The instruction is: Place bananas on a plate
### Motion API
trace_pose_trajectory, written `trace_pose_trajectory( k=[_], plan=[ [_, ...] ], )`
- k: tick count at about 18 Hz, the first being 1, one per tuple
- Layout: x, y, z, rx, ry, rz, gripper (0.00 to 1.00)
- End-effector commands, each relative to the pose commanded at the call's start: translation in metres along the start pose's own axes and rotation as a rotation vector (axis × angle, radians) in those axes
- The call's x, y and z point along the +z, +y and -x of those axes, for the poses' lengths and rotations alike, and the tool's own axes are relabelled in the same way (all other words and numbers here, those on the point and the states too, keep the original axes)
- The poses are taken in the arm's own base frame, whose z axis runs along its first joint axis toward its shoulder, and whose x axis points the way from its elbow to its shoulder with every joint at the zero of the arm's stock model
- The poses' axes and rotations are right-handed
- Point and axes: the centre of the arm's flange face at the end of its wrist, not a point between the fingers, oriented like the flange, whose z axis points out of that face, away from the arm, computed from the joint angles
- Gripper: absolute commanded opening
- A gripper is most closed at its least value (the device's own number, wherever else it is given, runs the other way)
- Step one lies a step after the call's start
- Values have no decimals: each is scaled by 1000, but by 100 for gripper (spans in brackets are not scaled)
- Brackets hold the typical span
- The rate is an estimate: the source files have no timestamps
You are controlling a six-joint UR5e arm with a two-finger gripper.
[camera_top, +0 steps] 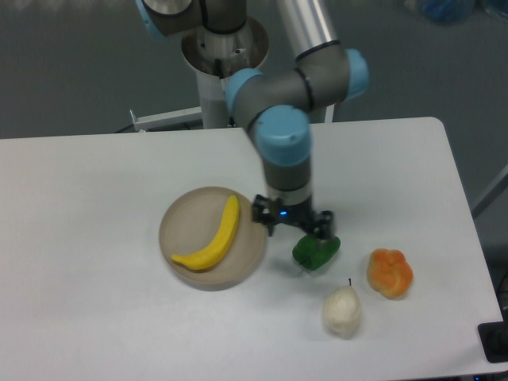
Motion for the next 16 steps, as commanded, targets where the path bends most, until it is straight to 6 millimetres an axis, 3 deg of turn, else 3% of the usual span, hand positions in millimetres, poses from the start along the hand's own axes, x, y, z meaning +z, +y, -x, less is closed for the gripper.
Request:
trace_pose_trajectory(
  k=[7,16],
  plan=[
    [-25,31,68,124,-64,-12,100],
    [-30,35,81,177,-84,-10,100]
  ],
)
